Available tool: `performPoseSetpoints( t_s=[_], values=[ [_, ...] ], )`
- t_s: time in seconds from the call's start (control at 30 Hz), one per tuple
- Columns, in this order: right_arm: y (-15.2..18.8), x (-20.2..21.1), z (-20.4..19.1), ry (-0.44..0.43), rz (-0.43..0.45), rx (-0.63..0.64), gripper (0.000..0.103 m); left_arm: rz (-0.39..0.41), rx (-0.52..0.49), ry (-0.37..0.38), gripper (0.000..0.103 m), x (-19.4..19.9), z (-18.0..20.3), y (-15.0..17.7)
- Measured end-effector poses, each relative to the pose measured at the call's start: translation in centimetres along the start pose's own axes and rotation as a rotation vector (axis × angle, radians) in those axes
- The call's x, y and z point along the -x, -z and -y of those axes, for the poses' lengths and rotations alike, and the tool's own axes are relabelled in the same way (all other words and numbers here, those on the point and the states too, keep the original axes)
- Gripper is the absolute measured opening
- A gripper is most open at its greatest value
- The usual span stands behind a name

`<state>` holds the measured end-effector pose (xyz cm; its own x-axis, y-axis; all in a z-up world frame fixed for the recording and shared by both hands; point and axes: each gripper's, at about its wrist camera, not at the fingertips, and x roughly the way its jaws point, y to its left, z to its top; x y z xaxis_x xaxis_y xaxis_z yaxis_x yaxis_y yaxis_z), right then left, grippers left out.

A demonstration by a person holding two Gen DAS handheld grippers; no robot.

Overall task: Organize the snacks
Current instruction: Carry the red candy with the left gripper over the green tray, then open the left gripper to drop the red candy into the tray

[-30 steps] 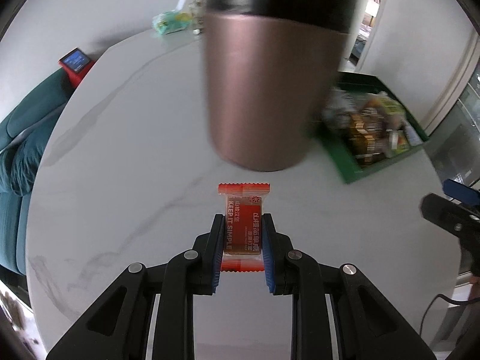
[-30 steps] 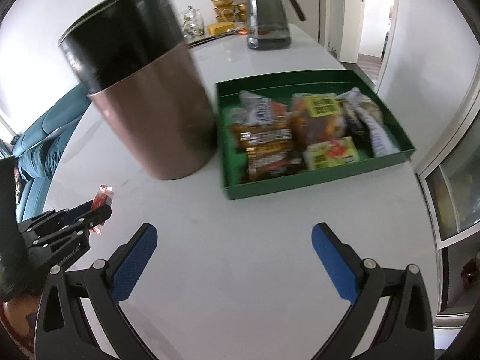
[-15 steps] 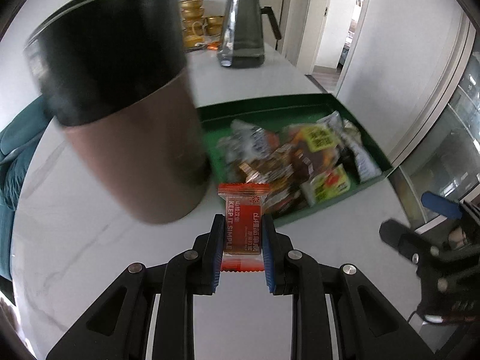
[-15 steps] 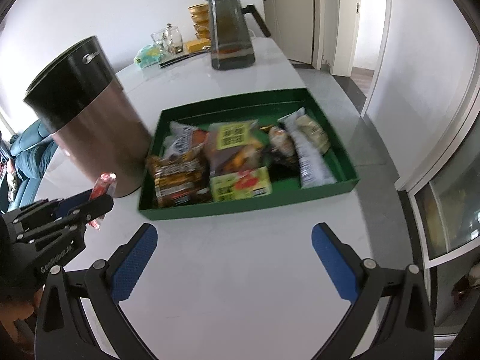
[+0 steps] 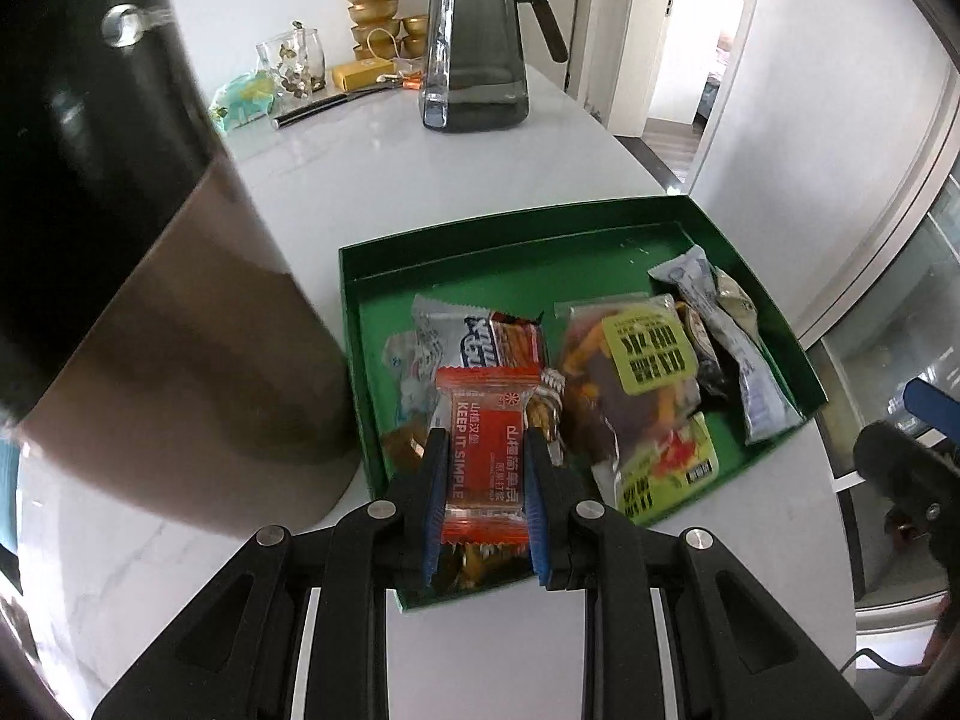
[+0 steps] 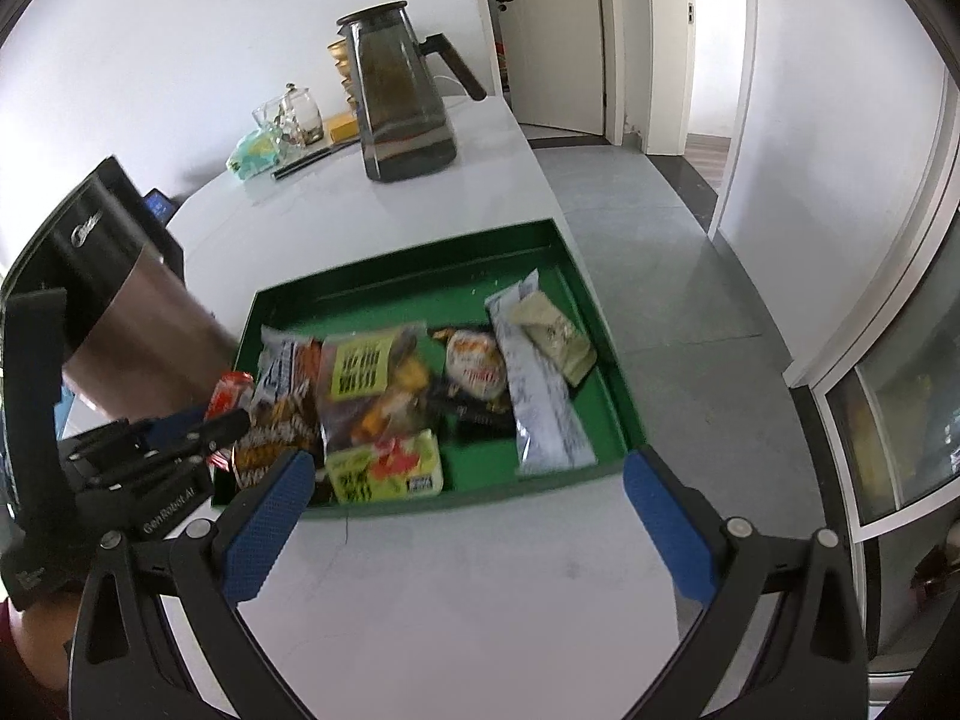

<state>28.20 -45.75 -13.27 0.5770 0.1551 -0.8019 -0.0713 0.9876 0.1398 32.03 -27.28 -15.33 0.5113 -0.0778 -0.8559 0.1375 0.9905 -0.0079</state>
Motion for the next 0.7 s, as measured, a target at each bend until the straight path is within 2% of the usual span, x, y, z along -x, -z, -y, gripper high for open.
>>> performPoseSetpoints(
  t_s=[0.17, 0.3, 0.47, 0.53, 0.57, 0.6, 0.7],
  values=[
    [-1.2, -1.0, 0.1, 0.002, -0.003, 0.011, 0.103, -0.012, -0.006, -0.003, 0.022, -1.3, 0.3, -1.0],
    [-1.8, -1.9, 0.8, 0.007, -0.006, 0.001, 0.103, -0.003, -0.018, -0.011, 0.039, -1.5, 0.6, -1.2],
    [-2.0, -2.3, 1.5, 0.013, -0.008, -0.015, 0.103, -0.011, -0.018, -0.007, 0.043, -1.7, 0.6, -1.1],
    [-2.0, -2.2, 1.7, 0.017, -0.009, -0.015, 0.103, -0.018, -0.013, -0.005, 0.057, -1.7, 0.6, -0.9],
    [-1.9, -2.1, 1.8, 0.018, -0.009, -0.016, 0.103, -0.023, -0.013, -0.008, 0.073, -1.8, 0.6, -0.9],
    [-1.9, -2.1, 1.8, 0.019, -0.01, -0.018, 0.103, -0.026, -0.015, -0.012, 0.085, -1.8, 0.7, -0.8],
    [-1.7, -1.9, 1.8, 0.019, -0.009, -0.021, 0.103, -0.021, -0.014, -0.014, 0.087, -1.7, 0.7, -0.8]
  ],
)
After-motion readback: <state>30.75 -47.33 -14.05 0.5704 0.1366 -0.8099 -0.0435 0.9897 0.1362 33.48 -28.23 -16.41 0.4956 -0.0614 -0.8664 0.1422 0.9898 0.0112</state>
